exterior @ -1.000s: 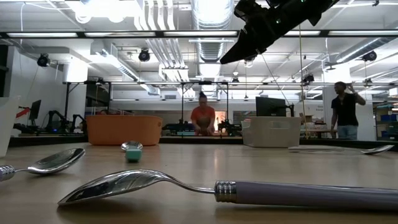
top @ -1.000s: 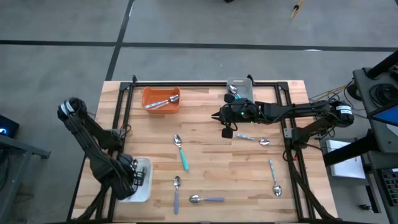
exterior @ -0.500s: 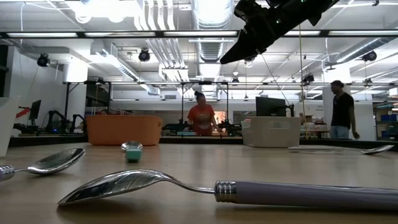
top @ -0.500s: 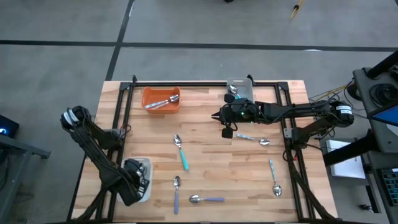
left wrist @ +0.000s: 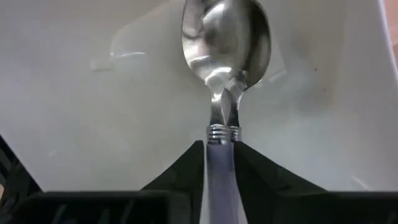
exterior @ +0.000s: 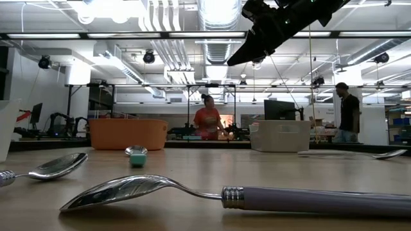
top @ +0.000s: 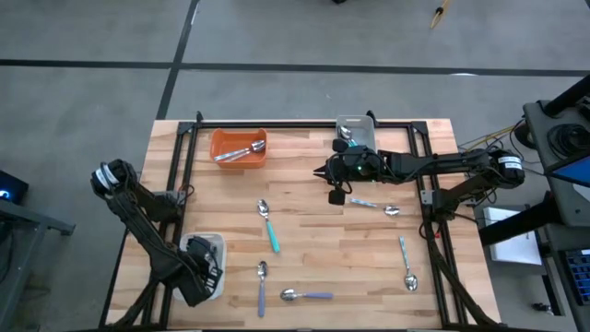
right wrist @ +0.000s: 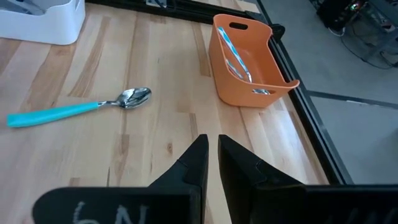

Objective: Sort silverware by color (type)
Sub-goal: Put the top purple spoon into the white bin, then put the top blue patterned spoon into the orange bin

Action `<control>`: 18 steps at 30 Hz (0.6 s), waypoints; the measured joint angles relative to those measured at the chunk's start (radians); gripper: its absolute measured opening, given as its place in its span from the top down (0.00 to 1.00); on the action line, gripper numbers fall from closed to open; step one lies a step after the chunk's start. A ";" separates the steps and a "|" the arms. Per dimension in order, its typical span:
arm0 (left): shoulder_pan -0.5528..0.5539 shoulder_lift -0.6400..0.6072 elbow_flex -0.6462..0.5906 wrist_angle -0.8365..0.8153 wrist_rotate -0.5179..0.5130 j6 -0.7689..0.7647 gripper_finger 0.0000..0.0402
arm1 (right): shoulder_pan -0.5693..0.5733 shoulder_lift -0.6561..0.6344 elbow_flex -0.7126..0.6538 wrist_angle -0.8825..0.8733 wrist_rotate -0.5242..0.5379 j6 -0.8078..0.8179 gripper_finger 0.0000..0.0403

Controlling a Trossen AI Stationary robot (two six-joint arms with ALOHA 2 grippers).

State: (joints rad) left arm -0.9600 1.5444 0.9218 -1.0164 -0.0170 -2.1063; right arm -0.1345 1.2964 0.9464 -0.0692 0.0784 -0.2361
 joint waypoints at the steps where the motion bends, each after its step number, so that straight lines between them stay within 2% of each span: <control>1: 0.000 0.000 0.000 0.000 0.000 0.000 0.80 | 0.000 0.000 0.000 0.000 0.000 0.000 0.93; 7: 0.004 -0.033 0.012 -0.023 -0.007 0.014 0.72 | 0.000 0.000 0.000 -0.001 0.000 0.019 0.93; 9: 0.013 -0.052 0.040 -0.058 -0.055 0.050 0.72 | 0.000 0.000 0.000 -0.001 0.000 0.042 0.93; 11: 0.033 -0.074 0.074 -0.095 -0.164 0.136 0.72 | 0.001 0.000 0.000 -0.001 0.000 0.080 0.93; 13: 0.067 -0.104 0.103 -0.104 -0.323 0.279 0.74 | 0.001 0.000 -0.001 -0.001 -0.001 0.129 0.93; 16: 0.150 -0.160 0.143 -0.082 -0.563 0.568 0.76 | 0.004 0.000 -0.008 0.000 -0.002 0.234 0.93; 18: 0.215 -0.205 0.164 -0.031 -0.663 0.788 0.78 | 0.014 0.000 -0.021 -0.003 -0.002 0.330 0.93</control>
State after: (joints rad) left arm -0.7448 1.3397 1.0860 -1.0472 -0.6799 -1.3185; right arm -0.1204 1.2964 0.9256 -0.0724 0.0765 0.0934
